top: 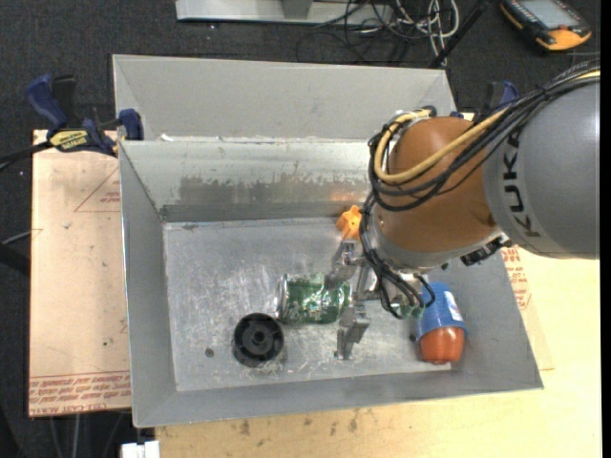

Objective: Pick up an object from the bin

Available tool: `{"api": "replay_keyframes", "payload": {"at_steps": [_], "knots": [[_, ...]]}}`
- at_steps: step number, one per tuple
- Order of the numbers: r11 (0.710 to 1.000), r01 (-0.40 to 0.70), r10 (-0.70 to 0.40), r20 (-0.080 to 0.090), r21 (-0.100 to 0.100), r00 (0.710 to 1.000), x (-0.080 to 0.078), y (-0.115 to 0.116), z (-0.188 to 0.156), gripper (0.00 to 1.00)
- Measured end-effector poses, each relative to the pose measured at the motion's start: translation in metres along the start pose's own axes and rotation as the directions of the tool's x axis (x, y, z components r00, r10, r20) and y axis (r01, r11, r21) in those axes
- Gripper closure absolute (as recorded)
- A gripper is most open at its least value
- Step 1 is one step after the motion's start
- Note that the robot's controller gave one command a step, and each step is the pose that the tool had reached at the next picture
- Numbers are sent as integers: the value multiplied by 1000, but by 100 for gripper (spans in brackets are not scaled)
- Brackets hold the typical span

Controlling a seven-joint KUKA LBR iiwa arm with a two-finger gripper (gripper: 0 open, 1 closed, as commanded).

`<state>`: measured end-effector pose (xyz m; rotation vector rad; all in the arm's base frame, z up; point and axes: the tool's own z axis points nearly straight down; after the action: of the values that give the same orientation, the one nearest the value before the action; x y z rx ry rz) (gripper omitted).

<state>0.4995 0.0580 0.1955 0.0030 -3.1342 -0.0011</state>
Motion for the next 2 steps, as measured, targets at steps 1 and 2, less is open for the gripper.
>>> {"api": "replay_keyframes", "payload": {"at_steps": [1, 2], "knots": [[1000, -1, 1, 7, 0, 1000, -2, 0, -4, 0], [999, 34, -34, 15, 0, 999, -46, 6, 17, 0]]}}
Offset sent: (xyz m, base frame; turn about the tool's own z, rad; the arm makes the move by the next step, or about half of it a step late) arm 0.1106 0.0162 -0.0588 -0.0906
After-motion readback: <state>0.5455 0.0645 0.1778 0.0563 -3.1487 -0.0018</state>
